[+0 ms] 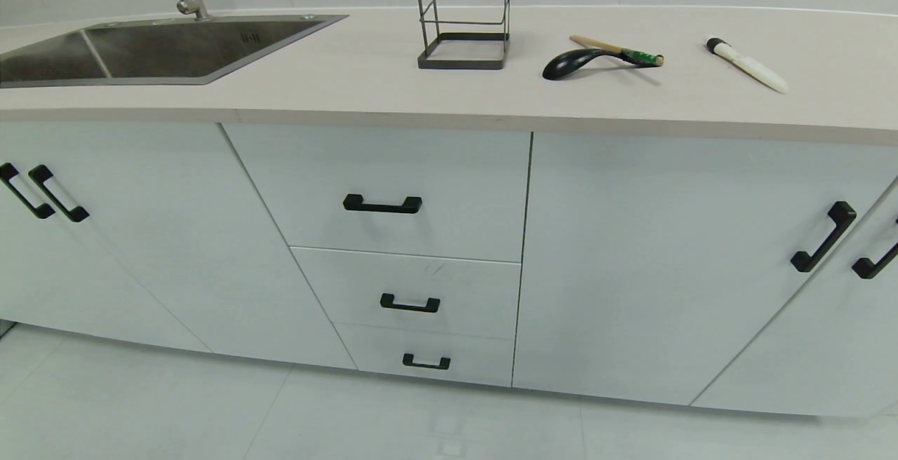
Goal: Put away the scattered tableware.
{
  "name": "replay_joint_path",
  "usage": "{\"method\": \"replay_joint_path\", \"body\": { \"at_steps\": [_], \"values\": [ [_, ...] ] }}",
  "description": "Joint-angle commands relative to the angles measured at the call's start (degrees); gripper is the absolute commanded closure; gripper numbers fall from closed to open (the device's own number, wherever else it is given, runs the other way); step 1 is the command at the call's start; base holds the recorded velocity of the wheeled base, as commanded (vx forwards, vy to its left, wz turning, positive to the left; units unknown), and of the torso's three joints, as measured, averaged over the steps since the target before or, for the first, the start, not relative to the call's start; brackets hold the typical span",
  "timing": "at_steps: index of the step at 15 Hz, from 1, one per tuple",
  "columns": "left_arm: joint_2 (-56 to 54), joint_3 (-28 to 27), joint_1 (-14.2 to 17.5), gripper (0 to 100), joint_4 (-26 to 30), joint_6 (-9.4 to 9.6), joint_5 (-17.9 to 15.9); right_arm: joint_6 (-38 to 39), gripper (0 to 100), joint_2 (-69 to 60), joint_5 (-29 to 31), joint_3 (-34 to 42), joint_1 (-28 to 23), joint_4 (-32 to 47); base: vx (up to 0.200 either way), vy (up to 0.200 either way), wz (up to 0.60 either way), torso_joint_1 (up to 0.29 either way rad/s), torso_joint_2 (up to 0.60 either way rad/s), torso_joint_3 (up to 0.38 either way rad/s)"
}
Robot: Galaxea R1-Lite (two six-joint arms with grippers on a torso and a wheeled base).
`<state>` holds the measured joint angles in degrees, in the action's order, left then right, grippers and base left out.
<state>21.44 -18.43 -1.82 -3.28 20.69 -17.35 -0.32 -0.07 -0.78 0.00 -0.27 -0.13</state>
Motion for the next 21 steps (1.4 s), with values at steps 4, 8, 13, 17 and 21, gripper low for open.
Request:
{"method": "replay_joint_path", "body": {
  "at_steps": [4,8,13,17,21],
  "values": [
    [15.3,0.0,-0.5,0,-0.2,14.47,-5.6,0.0,100,0.1,0.0,0.0,0.0,0.0,0.000,0.000,0.00,0.000,0.00,0.000],
    [23.3,3.5,-1.1,0,0.0,27.74,-7.7,0.0,100,0.1,0.0,0.0,0.0,0.0,0.000,0.000,0.00,0.000,0.00,0.000],
    [38.0,-3.5,-9.6,0,0.0,44.26,-3.7,0.0,100,0.1,0.0,0.0,0.0,0.0,0.000,0.000,0.00,0.000,0.00,0.000],
    [46.1,-4.6,-19.0,0,-0.8,44.97,3.4,0.0,100,0.1,0.0,0.0,0.0,0.0,0.000,0.000,0.00,0.000,0.00,0.000],
    [58.4,-7.3,-19.8,0,-8.7,44.79,7.5,0.0,100,0.1,0.0,0.0,0.0,0.0,0.000,0.000,0.00,0.000,0.00,0.000]
  ]
}}
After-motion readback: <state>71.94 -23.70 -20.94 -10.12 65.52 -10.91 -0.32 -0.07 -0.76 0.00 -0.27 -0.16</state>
